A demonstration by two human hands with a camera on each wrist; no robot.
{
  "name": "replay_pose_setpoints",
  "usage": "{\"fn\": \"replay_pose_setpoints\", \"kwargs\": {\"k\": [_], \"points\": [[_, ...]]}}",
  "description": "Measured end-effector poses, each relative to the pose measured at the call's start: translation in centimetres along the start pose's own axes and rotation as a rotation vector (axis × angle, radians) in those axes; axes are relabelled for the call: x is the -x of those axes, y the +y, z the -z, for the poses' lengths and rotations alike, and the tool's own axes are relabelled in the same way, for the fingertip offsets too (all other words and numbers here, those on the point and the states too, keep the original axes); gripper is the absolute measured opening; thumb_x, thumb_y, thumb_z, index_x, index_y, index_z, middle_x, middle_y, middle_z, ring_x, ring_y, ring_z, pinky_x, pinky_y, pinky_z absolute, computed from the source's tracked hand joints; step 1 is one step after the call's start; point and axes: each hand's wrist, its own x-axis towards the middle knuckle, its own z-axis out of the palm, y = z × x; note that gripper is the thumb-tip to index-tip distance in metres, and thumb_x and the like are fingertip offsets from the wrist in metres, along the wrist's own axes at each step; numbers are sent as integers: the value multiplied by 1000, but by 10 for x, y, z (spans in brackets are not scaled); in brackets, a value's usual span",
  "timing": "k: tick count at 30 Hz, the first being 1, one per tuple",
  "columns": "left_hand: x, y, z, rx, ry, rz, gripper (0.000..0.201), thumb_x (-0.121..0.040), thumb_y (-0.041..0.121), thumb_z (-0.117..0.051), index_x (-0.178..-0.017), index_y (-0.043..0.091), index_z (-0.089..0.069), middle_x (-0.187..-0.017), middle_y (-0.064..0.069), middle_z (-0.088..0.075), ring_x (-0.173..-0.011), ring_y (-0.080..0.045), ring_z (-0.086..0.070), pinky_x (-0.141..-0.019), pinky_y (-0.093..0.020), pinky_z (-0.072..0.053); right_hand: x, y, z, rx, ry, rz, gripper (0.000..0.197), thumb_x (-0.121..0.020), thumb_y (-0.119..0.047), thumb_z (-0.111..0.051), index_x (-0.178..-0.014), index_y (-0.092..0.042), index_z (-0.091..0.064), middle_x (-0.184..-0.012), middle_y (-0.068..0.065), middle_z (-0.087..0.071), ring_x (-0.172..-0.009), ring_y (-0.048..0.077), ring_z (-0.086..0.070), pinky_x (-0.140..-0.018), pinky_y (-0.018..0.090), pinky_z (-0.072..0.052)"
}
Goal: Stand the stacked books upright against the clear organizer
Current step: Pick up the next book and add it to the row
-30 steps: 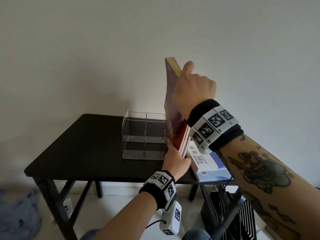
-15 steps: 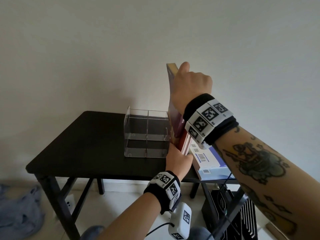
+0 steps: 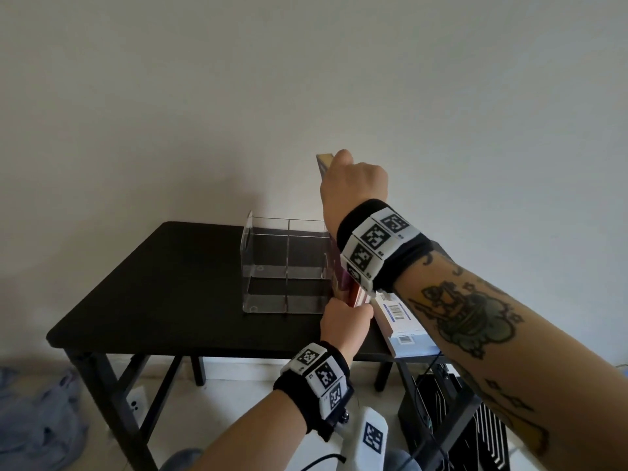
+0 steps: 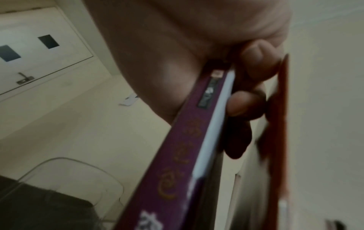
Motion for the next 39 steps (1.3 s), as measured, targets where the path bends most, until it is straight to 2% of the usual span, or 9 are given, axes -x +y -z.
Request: {"fn": "replay_pose_setpoints", "kwargs": {"k": [4, 8, 11, 18, 21, 24, 31, 34, 39], "points": [[-1, -5, 1, 7, 11, -42, 51, -65, 27, -61, -113, 9, -57, -112, -14, -61, -90, -23, -62, -68, -29, -49, 1, -4, -14, -73, 15, -29, 30, -94, -15, -45, -121, -2, -48, -106, 12, -48, -75, 27, -56, -55, 29, -34], [-11, -20, -10, -45, 19, -152, 60, -53, 35, -66, -108, 15, -53, -112, -24, -59, -101, -47, -59, -84, -57, -53, 7, -10, -31, 31, -17, -14, 40, -94, -14, -53, -126, 5, -40, -112, 13, -53, -78, 22, -63, -49, 28, -40], [-16, -26, -14, -42, 8, -191, 63, -53, 33, -66, -111, 12, -52, -116, -30, -57, -96, -48, -59, -80, -58, -54, 5, -7, -38, 57, 20, -24, 36, -95, -12, -52, -123, 6, -39, -104, 10, -58, -71, 20, -62, -42, 26, -34], [1, -19, -12, -43, -3, -258, 82, -71, 12, -73, -144, 14, -36, -140, -6, -40, -99, -2, -52, -67, -6, -48, 7, -6, -46, -49, 124, -39, 35, -96, -18, -40, -125, 2, -47, -118, 17, -50, -104, 28, -48, -68, 32, -40], [3, -20, -13, -132, -11, -291, 89, -77, 11, -74, -150, 10, -23, -149, -9, -28, -116, -7, -43, -78, 4, -37, 18, -3, -45, -25, 145, 38, 33, -90, -18, -44, -116, -2, -56, -121, 16, -49, -108, 30, -42, -86, 36, -37], [5, -20, -14, -199, 7, -276, 94, -82, 13, -71, -154, 11, -12, -157, -11, -16, -139, -24, -31, -110, -21, -33, 28, 4, -39, -92, 215, 52, 30, -83, -20, -49, -109, -7, -58, -115, 12, -51, -105, 29, -43, -87, 37, -33], [-1, -27, -19, -293, 89, -295, 96, -83, 19, -72, -154, 14, -9, -150, -10, -20, -139, -26, -30, -116, -39, -31, 43, 71, -24, -627, 567, -200, 27, -92, -32, -51, -109, -11, -54, -108, 5, -52, -100, 25, -45, -78, 33, -27], [-3, -28, -12, -347, 157, -368, 94, -77, 14, -75, -150, 13, -15, -148, -9, -19, -138, -25, -26, -116, -36, -28, 41, 113, -60, -775, 436, -401, 24, -92, -21, -48, -111, -7, -52, -117, 14, -54, -111, 33, -46, -87, 38, -34], [-16, -16, -12, -270, 201, -420, 108, -73, 10, -80, -151, 17, -6, -150, -7, -14, -136, -26, -33, -114, -38, -33, 59, 145, -142, -646, -283, -657, 57, -90, -40, -54, -130, 0, -44, -132, 20, -47, -122, 38, -44, -100, 43, -39]]}}
